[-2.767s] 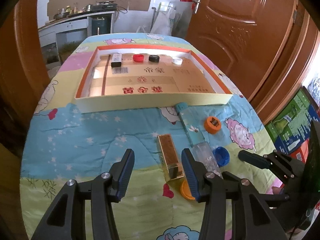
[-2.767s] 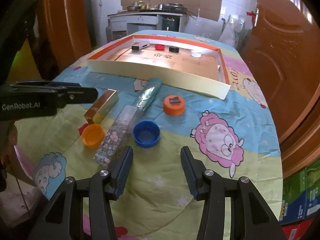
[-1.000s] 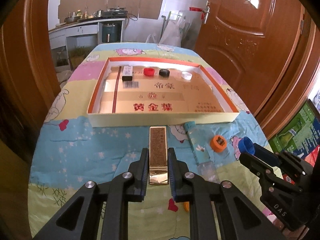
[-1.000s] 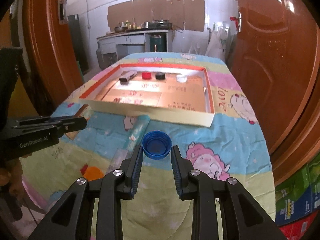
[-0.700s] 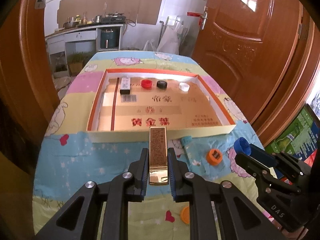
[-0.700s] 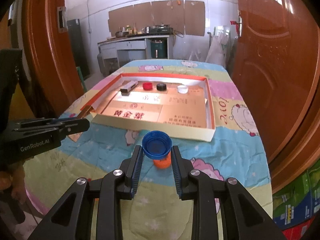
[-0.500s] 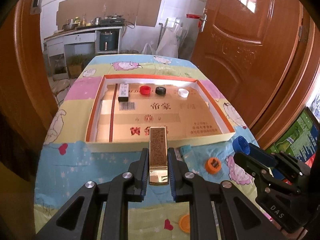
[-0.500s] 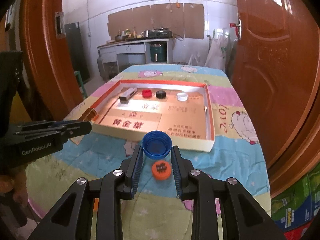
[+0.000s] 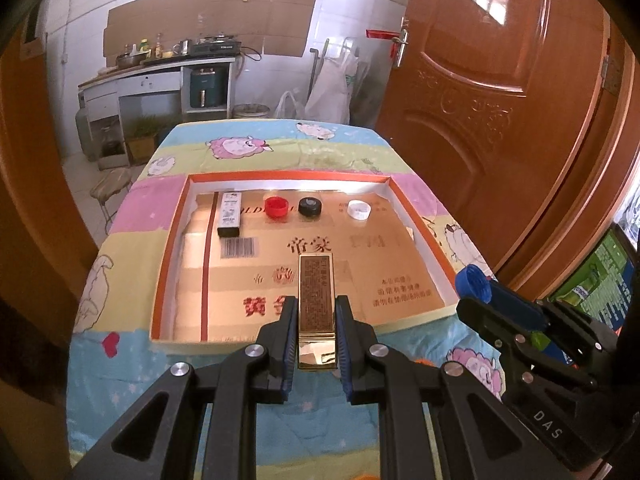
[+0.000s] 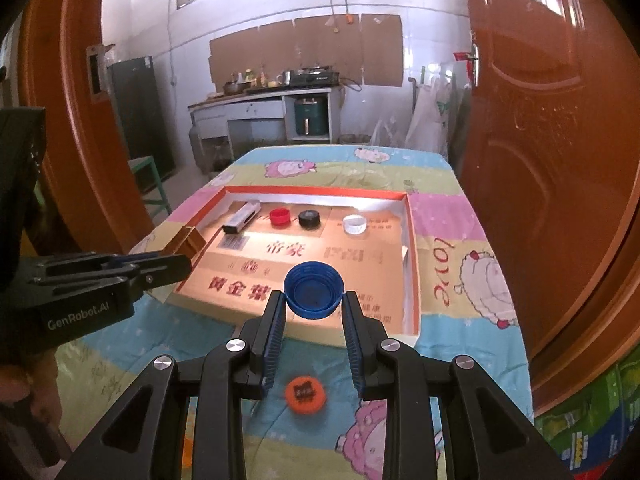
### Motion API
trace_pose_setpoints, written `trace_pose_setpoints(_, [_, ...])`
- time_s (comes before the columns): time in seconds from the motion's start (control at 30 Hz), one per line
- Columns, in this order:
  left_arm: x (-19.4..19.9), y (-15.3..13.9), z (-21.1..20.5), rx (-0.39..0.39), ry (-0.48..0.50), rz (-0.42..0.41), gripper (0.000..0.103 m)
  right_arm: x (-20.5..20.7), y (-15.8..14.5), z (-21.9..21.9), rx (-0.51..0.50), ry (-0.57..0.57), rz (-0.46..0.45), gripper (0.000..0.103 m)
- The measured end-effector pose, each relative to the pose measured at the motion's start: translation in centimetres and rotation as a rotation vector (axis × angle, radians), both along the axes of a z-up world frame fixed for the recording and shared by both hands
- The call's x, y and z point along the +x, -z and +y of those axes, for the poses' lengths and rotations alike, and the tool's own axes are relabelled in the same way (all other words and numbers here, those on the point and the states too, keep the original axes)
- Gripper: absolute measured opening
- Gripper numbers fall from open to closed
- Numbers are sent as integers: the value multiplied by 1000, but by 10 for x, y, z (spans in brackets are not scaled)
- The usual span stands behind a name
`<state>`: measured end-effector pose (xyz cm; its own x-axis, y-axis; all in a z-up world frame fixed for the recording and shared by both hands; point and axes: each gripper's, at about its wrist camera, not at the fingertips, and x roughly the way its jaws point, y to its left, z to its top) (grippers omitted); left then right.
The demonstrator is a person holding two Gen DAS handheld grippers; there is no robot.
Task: Organize rigid objects
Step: 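Carry the gold box and blue cap into the cardboard tray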
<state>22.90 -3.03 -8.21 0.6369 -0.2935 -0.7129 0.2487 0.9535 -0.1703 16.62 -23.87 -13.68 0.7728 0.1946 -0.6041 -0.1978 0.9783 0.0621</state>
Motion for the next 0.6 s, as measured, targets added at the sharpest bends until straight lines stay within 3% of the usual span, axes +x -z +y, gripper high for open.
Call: trace_pose_setpoints(0.6, [56,12,-16,24,7,37,18,57,13,-13,19,3,35,30])
